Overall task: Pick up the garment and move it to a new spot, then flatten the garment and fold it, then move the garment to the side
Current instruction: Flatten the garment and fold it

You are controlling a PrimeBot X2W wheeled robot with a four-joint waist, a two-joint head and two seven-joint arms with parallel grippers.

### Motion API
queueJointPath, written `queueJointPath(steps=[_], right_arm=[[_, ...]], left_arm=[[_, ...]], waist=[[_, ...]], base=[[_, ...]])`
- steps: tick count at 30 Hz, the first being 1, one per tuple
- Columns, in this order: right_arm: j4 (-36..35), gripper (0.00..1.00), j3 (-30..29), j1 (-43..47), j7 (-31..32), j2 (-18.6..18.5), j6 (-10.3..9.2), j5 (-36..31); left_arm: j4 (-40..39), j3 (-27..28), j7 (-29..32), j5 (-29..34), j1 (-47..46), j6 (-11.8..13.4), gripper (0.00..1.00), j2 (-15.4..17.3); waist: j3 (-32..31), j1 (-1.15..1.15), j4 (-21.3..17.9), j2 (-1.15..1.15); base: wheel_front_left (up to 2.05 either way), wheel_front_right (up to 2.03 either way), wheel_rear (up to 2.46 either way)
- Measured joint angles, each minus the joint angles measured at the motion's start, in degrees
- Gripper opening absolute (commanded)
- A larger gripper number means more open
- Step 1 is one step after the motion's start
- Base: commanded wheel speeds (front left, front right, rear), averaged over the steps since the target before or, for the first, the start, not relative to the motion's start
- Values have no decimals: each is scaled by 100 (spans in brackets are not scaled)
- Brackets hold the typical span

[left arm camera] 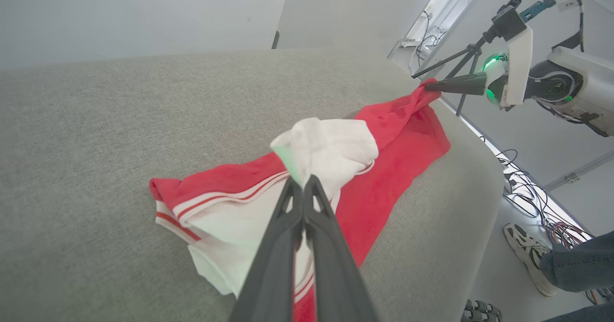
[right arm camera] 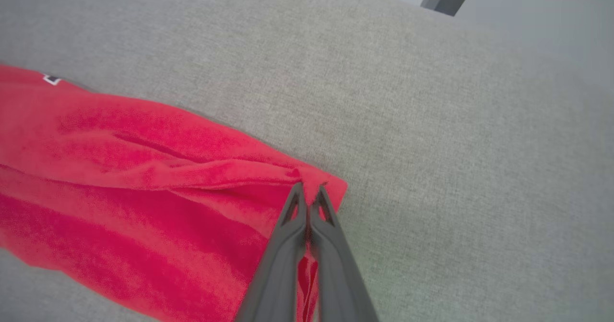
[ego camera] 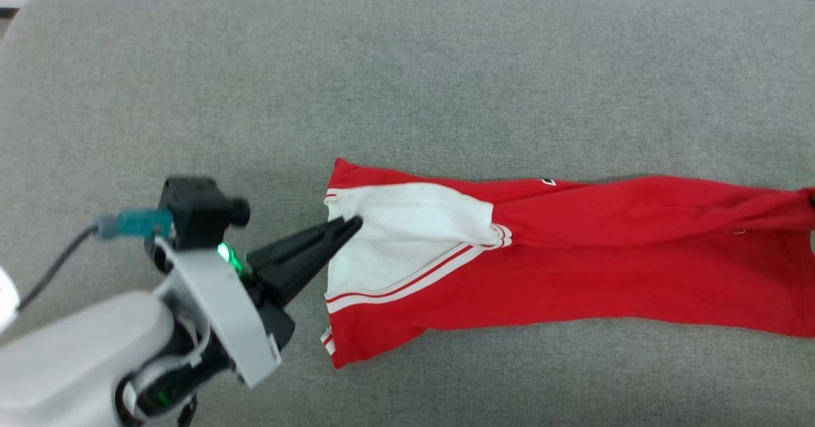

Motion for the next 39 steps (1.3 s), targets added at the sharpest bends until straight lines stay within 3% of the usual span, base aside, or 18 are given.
queueJointPath(steps=[7, 12, 19, 24, 25, 26, 27, 28, 29, 36, 39], right_arm=[[-524, 0, -723, 909, 197, 248, 0, -226], [-711, 0, -1021, 1283, 386, 503, 0, -470], [-686, 0, -1072, 1317, 508, 945, 0, -739], [-595, 0, -1066, 1308, 516, 1026, 0, -784], [-578, 0, -1062, 1305, 516, 1042, 0, -789], [-558, 10, -1055, 1304, 519, 1049, 0, -803], [-539, 34, -1055, 1303, 516, 1061, 0, -804], [-527, 73, -1062, 1302, 497, 1087, 0, -805], [-509, 100, -1072, 1303, 486, 1115, 0, -808], [-548, 100, -1352, 1313, 545, 1072, 0, -699], [-550, 100, -1523, 1324, 702, 973, 0, -571]], left_arm=[[-402, -53, -232, 216, 495, 412, 0, 137], [-312, -94, -183, 455, 667, 613, 0, 27], [344, -151, 0, 883, 790, 713, 0, -443], [671, -171, 68, 987, 835, 687, 0, -578], [716, -171, 68, 987, 845, 653, 9, -600], [761, -172, 66, 987, 857, 646, 38, -641], [810, -169, 32, 985, 871, 630, 87, -683], [833, -154, -16, 984, 893, 619, 100, -705], [845, -129, -71, 970, 918, 605, 100, -717], [661, 247, -370, 678, 1048, 582, 100, -697], [566, 527, -459, 631, 1090, 717, 100, -711]], waist=[[77, 0, -25, 0], [147, 0, -28, 0], [285, 0, -18, 0], [334, 0, -11, 0], [334, 0, -10, 0], [329, 0, -9, 0], [316, 0, -7, 0], [298, 0, -4, 0], [275, 0, 0, 0], [20, 0, 61, 0], [-98, 0, 121, 0]], base=[[0, 0, 0], [0, 0, 0], [0, 0, 0], [0, 0, 0], [0, 0, 0], [0, 0, 0], [0, 0, 0], [0, 0, 0], [0, 0, 0], [0, 0, 0], [0, 0, 0]])
